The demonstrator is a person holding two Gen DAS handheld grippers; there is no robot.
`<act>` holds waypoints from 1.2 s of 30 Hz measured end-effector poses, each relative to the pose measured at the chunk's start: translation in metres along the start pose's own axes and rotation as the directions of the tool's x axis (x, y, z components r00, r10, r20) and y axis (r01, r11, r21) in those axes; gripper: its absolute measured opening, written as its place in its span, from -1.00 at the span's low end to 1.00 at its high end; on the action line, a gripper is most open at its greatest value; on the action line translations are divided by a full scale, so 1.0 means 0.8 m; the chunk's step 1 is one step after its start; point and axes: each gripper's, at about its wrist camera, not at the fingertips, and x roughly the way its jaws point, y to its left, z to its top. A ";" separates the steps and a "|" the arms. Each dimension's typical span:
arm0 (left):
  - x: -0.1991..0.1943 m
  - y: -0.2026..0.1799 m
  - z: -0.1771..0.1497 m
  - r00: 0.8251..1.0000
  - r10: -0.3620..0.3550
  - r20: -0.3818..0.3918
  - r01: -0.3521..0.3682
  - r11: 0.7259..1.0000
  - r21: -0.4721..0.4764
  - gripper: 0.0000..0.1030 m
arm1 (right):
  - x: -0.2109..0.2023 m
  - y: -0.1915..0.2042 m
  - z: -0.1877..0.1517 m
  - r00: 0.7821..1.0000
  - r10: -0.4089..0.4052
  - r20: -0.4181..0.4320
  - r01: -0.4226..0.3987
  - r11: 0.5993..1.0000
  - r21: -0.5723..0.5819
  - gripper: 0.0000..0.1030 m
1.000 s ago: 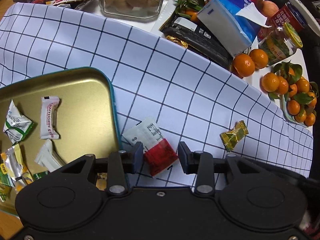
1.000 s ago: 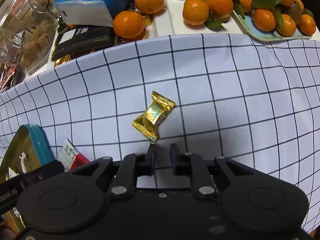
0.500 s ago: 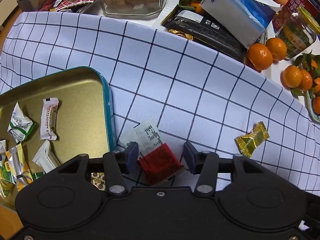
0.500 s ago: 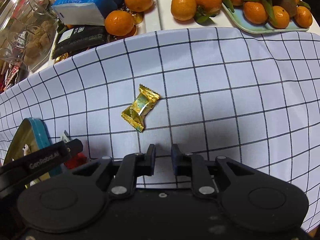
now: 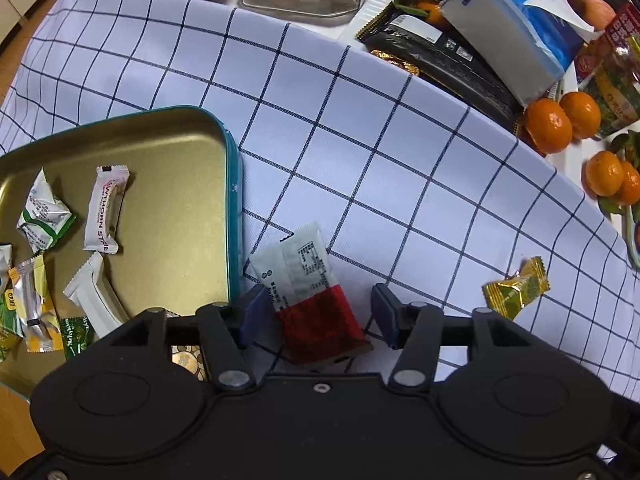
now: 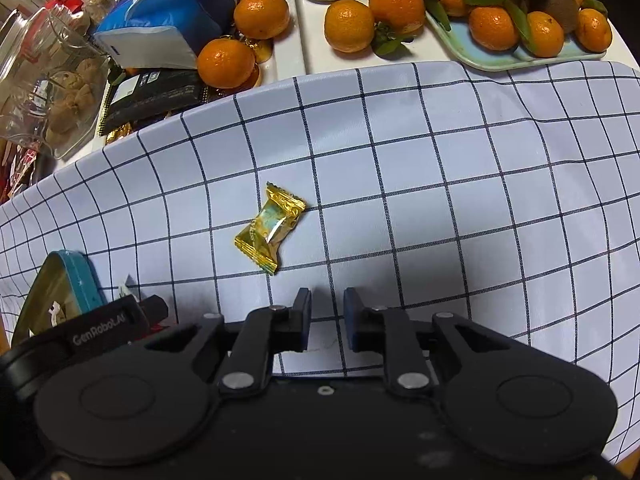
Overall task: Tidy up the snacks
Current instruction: 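Close the left gripper on the red-white packet and lift it, then lower the right gripper onto the gold foil candy and close on it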
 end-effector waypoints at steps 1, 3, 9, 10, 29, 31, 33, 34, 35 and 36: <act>0.000 0.001 0.002 1.000 -0.015 -0.001 0.015 1.000 0.002 0.23 | 0.000 0.001 0.000 1.000 0.002 0.001 -0.002 1.000 0.001 -0.60; 0.000 0.001 0.005 1.000 -0.030 0.001 0.030 0.999 0.014 0.24 | 0.000 0.001 0.000 1.000 0.003 0.006 -0.003 1.000 0.002 -0.60; 0.001 -0.001 0.006 1.000 -0.007 0.030 0.006 1.000 0.025 0.05 | -0.008 -0.007 0.005 0.999 0.019 0.037 -0.021 0.999 0.041 -0.56; 0.002 -0.005 0.010 0.999 0.016 0.044 -0.018 0.999 0.040 -0.04 | -0.011 -0.007 0.006 0.999 0.020 0.048 -0.023 0.999 0.049 -0.52; -0.004 -0.007 -0.010 0.998 -0.056 -0.001 0.056 0.986 0.157 -0.15 | -0.006 0.024 0.023 0.988 0.014 0.151 -0.030 0.994 0.107 -0.05; -0.004 -0.011 -0.009 0.998 -0.059 -0.001 0.058 0.984 0.168 -0.14 | -0.002 0.031 0.025 0.989 0.009 0.148 -0.025 0.994 0.105 -0.04; -0.001 -0.013 -0.005 0.998 -0.061 0.001 0.060 0.982 0.181 -0.14 | 0.004 0.037 0.027 0.990 0.002 0.142 -0.016 0.995 0.103 -0.04; 0.000 -0.014 -0.005 0.998 -0.062 0.002 0.060 0.980 0.188 -0.13 | 0.007 0.040 0.028 0.991 -0.001 0.137 -0.013 0.995 0.101 -0.04; 0.000 -0.014 -0.006 0.998 -0.062 0.004 0.060 0.979 0.193 -0.13 | 0.010 0.043 0.028 0.991 -0.005 0.133 -0.008 0.995 0.098 -0.04; 0.001 -0.015 -0.006 0.998 -0.065 0.003 0.063 0.978 0.198 -0.13 | 0.012 0.045 0.028 0.991 -0.012 0.130 0.000 0.996 0.093 -0.04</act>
